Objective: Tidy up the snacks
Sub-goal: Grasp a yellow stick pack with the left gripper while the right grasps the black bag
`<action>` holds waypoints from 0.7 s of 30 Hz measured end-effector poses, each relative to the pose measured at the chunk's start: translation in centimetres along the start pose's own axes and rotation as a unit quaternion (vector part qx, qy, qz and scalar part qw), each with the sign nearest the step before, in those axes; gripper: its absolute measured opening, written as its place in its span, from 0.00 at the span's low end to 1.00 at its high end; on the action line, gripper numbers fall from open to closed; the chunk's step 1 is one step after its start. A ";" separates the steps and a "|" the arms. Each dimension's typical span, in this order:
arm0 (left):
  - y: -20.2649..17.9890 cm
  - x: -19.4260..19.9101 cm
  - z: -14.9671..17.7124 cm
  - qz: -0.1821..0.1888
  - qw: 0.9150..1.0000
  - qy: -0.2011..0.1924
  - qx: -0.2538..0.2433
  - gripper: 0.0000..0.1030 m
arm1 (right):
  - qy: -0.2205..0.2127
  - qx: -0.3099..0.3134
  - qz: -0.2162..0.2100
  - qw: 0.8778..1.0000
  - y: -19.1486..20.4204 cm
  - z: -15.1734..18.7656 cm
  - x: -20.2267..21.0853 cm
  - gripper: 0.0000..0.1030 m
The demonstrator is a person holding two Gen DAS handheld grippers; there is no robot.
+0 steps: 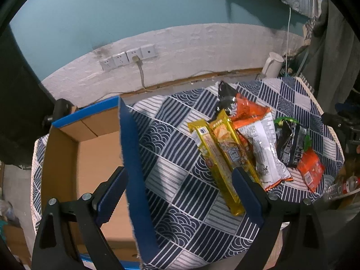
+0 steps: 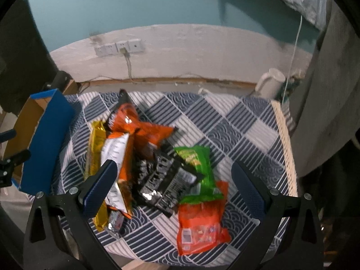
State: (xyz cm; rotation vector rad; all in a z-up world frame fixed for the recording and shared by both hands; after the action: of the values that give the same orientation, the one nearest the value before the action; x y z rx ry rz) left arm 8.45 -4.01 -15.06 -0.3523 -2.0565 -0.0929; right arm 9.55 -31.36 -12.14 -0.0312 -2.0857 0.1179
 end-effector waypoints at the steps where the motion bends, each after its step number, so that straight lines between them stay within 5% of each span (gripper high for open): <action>1: -0.2 -0.5 0.1 0.000 1.000 0.004 0.000 0.92 | 0.007 -0.002 0.001 1.000 -0.2 0.3 -0.5 0.98; 21: -1.1 -8.1 0.2 0.006 0.998 0.059 0.012 0.92 | 0.101 -0.038 0.027 0.994 0.7 5.6 -8.2 0.98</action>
State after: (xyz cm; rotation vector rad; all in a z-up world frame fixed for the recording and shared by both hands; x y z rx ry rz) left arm 11.66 -6.77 -22.08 -0.3371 -1.9365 -0.0798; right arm 8.75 -31.60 -22.07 -0.1413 -1.8868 0.0644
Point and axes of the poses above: each gripper's, at about its wrist camera, not at the fingertips, and x roughly against the way its jaws point, y to its left, z to its underside, the point moved 10 cm from there along -x, roughly the way its jaws point, and after that the axes turned 10 degrees about z, right-handed, at the moved point
